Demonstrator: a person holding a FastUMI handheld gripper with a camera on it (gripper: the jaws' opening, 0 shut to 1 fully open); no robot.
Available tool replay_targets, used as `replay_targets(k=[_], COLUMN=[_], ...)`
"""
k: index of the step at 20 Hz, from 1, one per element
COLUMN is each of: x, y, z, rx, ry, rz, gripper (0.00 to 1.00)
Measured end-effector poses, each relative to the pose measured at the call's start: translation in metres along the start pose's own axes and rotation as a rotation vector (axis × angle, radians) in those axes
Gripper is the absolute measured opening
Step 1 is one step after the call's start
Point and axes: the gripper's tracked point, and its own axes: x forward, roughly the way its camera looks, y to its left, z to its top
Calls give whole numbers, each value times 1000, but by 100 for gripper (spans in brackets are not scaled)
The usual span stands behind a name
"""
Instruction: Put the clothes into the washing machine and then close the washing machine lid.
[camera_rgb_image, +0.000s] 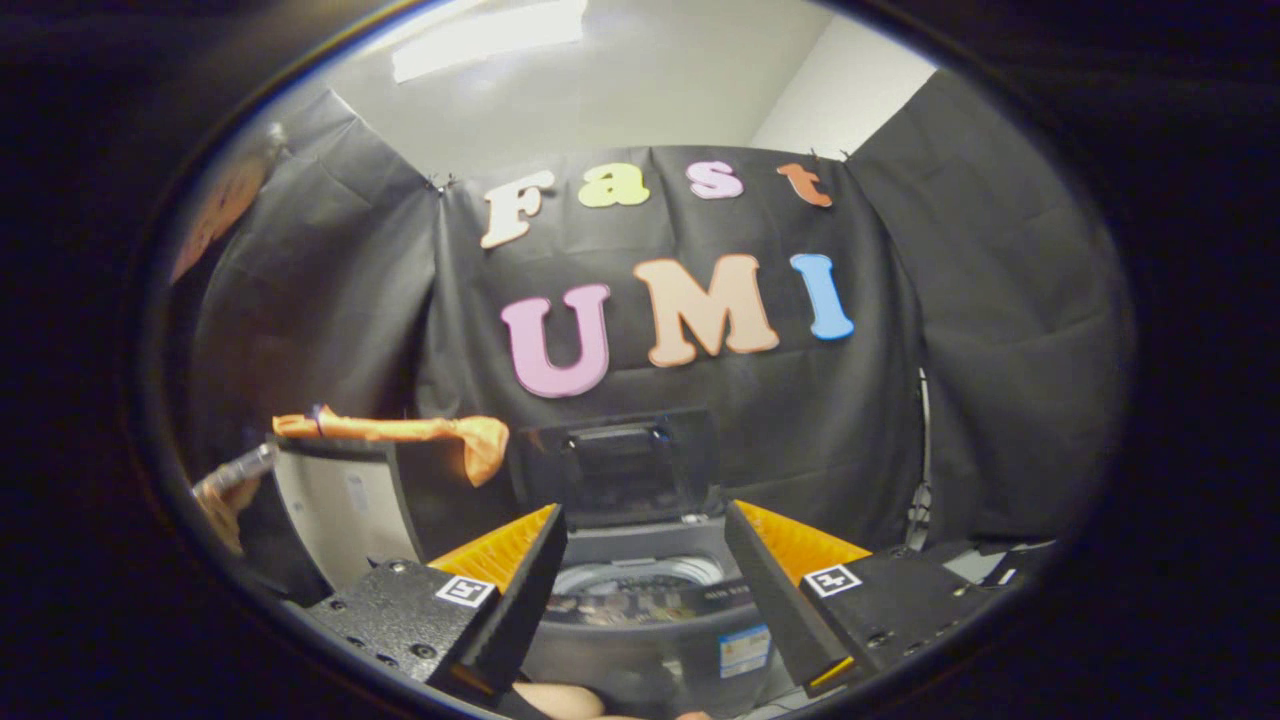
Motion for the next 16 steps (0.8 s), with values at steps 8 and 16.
replay_targets(k=[8,16], x=[82,175], y=[124,280], z=[86,120], rx=[-113,-157], ry=[-13,69], rz=[124,342], gripper=[96,96])
